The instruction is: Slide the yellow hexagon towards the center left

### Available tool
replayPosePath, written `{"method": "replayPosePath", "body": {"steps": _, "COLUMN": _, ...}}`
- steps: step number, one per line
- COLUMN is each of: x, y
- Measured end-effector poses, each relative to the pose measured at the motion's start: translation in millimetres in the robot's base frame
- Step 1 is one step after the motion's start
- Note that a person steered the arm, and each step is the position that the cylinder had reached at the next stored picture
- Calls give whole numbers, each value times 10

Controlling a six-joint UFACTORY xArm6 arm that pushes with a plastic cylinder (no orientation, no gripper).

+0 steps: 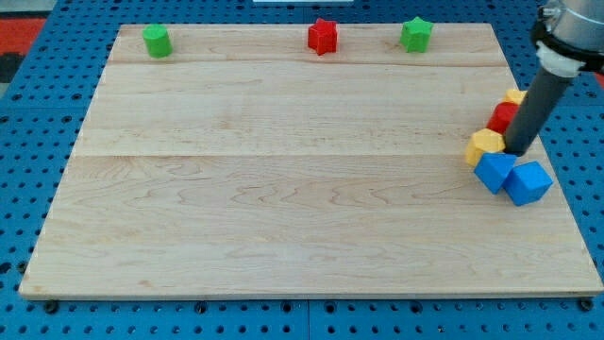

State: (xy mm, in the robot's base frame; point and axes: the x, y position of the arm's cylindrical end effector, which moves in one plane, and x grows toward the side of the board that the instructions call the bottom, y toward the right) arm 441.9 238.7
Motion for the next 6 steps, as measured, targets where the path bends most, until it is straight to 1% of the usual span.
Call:
{"method": "replayPosePath", "body": {"steps": 1, "x": -76, "y": -615}}
{"method": "replayPosePath", "body": {"steps": 2, "x": -346, "y": -1626}}
{"method": "replayPosePath", "body": {"steps": 3, "x": -400, "y": -2585}}
{"method": "replayPosePath", "body": {"steps": 4, "x": -400, "y": -2597}}
{"method": "replayPosePath", "body": {"steps": 5, "x": -506, "y": -1965}}
{"method": "replayPosePath", "body": {"steps": 6, "x": -384, "y": -1091}}
